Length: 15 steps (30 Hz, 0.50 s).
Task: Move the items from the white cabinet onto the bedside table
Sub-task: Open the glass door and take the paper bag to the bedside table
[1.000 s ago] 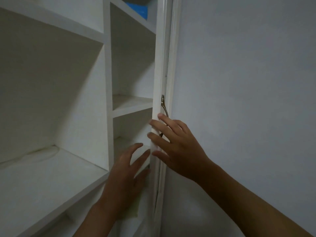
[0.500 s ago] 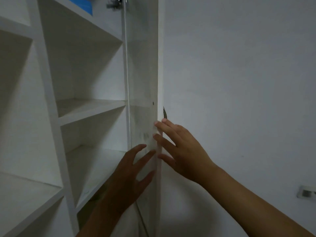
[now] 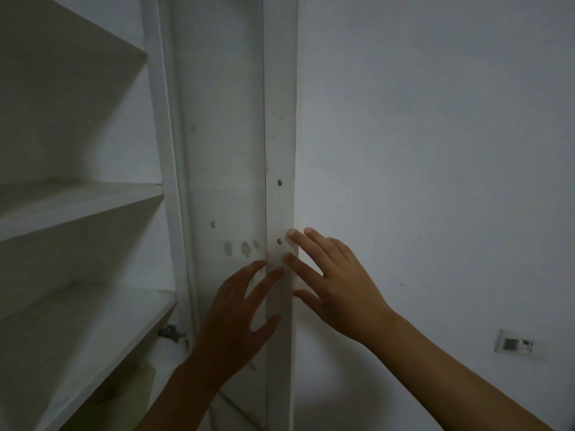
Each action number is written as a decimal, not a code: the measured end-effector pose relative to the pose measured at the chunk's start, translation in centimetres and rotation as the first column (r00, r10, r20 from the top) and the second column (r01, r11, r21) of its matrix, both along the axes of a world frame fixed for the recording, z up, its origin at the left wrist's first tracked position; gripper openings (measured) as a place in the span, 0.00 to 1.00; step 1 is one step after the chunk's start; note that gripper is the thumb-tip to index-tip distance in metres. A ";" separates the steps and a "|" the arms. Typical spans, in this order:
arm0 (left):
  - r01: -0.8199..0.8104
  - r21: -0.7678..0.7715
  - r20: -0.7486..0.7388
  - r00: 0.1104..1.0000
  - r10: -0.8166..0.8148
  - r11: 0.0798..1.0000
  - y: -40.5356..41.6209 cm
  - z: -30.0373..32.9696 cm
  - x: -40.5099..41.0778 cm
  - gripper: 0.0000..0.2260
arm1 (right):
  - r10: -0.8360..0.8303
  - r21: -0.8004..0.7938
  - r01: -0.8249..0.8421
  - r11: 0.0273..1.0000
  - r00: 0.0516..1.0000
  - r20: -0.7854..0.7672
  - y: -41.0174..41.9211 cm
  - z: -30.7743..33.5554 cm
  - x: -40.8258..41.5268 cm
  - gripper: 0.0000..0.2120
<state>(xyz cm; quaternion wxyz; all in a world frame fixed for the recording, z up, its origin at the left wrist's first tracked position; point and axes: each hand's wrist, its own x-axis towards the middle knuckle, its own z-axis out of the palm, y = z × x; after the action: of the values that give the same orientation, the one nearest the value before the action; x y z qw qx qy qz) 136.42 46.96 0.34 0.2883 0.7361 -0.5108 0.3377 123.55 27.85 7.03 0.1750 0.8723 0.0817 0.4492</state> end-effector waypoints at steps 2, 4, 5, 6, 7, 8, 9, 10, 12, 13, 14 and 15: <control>-0.020 0.014 0.013 1.000 0.020 1.000 -1.5 -0.2 0.8 0.36 | -0.018 -0.018 0.018 1.000 1.000 -0.024 -2.0 -0.7 0.6 0.30; -0.038 0.015 0.036 0.999 0.038 0.999 -3.0 -0.3 1.5 0.34 | -0.030 -0.050 0.028 0.998 0.999 -0.042 -4.0 -1.3 1.3 0.28; -0.048 0.015 0.050 0.998 0.047 0.999 -3.7 -0.3 1.8 0.33 | -0.036 -0.065 0.033 0.997 0.998 -0.049 -4.9 -1.6 1.6 0.28; -0.057 0.017 0.062 0.997 0.056 0.998 -4.3 -0.4 2.0 0.33 | -0.042 -0.079 0.037 0.996 0.998 -0.055 -5.8 -1.8 1.9 0.27; -0.064 0.017 0.070 0.996 0.063 0.998 -5.0 -0.4 2.3 0.32 | -0.044 -0.089 0.039 0.995 0.997 -0.058 -6.7 -2.0 2.3 0.27; -0.070 0.016 0.077 0.995 0.068 0.997 -5.6 -0.4 2.6 0.32 | -0.043 -0.095 0.037 0.995 0.997 -0.062 -7.5 -2.2 2.7 0.27; -0.076 0.015 0.081 0.994 0.074 0.997 -6.2 -0.5 3.0 0.32 | -0.041 -0.099 0.035 0.994 0.997 -0.065 -8.3 -2.3 3.1 0.27; -0.086 0.016 0.082 0.993 0.085 0.996 -6.9 -0.5 3.3 0.32 | -0.041 -0.102 0.034 0.994 0.997 -0.067 -9.1 -2.3 3.6 0.26; -0.112 0.021 0.086 0.990 0.109 0.994 -8.1 -0.6 4.0 0.32 | -0.039 -0.104 0.031 0.994 0.997 -0.073 -10.4 -2.5 4.4 0.26; -0.120 0.022 0.087 0.989 0.118 0.993 -8.7 -0.7 4.3 0.32 | -0.033 -0.106 0.025 0.994 0.996 -0.078 -11.0 -2.6 4.9 0.25; -0.126 0.024 0.084 0.989 0.123 0.992 -9.3 -0.9 4.6 0.32 | -0.024 -0.108 0.015 0.994 0.996 -0.083 -11.7 -2.8 5.3 0.25; -0.132 0.030 0.078 0.988 0.130 0.991 -9.8 -1.0 4.9 0.32 | -0.015 -0.111 0.005 0.994 0.996 -0.092 -12.3 -3.0 5.8 0.25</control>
<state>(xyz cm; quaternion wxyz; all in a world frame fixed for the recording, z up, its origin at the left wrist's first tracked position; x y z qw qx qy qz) 141.33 37.14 -0.68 0.2330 0.7596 -0.4777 0.3748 129.31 15.58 4.06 0.2211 0.8816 0.1102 0.4023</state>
